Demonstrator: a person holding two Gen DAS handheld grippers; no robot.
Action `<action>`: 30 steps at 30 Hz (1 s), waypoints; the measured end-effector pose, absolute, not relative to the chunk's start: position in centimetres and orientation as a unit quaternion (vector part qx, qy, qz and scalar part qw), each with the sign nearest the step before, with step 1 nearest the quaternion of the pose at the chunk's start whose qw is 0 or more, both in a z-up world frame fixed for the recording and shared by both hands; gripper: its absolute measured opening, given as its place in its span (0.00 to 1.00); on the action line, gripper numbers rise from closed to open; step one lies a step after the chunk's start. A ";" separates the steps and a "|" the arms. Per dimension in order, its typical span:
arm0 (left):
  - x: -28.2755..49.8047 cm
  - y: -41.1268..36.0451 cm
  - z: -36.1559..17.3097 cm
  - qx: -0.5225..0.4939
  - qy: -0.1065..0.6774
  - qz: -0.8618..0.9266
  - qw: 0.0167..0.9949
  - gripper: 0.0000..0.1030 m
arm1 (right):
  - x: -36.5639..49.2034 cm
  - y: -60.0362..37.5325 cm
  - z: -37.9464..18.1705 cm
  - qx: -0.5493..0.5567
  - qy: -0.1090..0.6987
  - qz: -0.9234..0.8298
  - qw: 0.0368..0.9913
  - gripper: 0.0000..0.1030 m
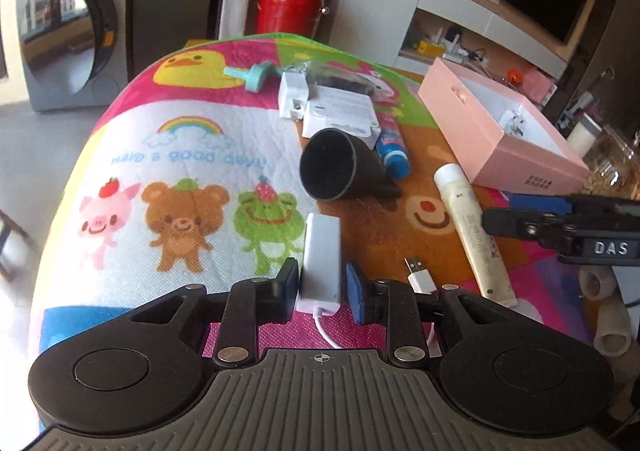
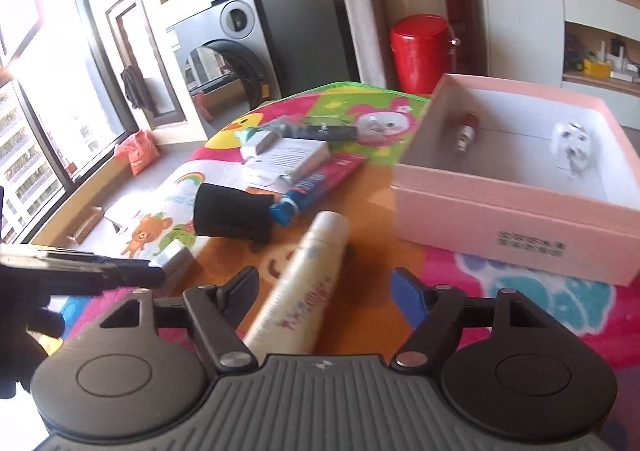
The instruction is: Organize rigid objects
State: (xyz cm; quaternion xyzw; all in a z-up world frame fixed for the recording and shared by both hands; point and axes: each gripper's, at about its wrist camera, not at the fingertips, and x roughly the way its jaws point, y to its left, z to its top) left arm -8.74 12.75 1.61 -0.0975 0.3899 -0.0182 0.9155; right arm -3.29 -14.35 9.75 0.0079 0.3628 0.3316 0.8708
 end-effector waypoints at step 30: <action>-8.3 3.1 7.4 -0.051 0.310 -0.217 0.924 0.24 | -9.2 -26.1 11.7 -0.030 0.302 0.217 0.928 0.13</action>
